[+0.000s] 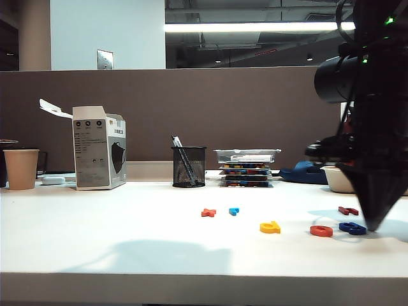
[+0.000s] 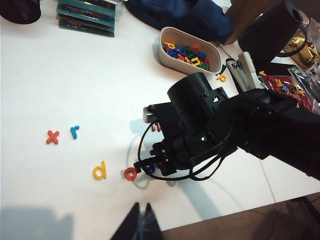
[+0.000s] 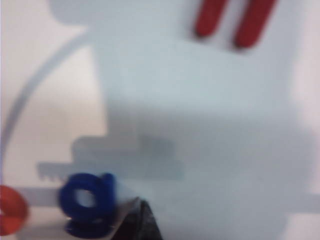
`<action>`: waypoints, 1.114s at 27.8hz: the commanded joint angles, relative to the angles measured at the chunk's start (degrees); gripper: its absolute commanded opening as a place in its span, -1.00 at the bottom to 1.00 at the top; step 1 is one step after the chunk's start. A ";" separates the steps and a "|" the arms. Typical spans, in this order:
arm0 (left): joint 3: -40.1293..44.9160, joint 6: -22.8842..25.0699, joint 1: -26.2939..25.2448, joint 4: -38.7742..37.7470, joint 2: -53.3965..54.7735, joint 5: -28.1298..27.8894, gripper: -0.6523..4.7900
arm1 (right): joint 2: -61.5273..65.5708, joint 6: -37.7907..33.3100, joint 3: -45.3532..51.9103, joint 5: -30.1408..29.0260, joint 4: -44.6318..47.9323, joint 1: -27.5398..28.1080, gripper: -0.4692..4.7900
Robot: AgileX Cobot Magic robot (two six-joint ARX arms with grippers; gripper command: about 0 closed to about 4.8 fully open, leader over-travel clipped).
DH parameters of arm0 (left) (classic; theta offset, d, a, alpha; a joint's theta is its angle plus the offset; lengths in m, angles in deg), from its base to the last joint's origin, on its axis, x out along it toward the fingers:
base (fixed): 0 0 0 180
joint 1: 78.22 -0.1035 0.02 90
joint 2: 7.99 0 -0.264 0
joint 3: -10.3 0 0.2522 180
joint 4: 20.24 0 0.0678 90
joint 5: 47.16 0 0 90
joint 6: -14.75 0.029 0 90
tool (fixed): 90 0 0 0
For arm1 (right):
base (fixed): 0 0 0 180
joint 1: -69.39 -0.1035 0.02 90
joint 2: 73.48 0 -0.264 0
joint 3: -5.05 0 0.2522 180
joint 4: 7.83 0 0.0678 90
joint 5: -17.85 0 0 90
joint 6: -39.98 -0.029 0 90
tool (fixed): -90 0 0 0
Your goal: Select the appropriate letters from the row of letter magnets placed on the table to arrange into the word "dog".
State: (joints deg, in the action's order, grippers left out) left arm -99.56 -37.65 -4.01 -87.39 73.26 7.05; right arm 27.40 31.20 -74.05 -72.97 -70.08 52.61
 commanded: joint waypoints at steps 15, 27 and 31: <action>-0.11 -0.11 -0.04 0.72 -0.13 -0.17 -0.78 | -10.34 3.52 -2.84 3.26 -0.13 6.80 -0.83; -1.70 14.69 -1.75 6.19 -0.70 1.31 -0.78 | -29.73 4.09 -3.28 -4.48 7.43 15.54 -0.83; -6.58 32.00 -5.66 11.32 -0.74 1.86 -0.78 | -35.30 4.37 -2.64 -5.97 7.21 21.51 -0.83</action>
State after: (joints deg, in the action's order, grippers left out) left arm -104.52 -12.88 -8.40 -79.26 73.02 8.71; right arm -6.66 35.16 -76.81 -78.45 -63.35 72.92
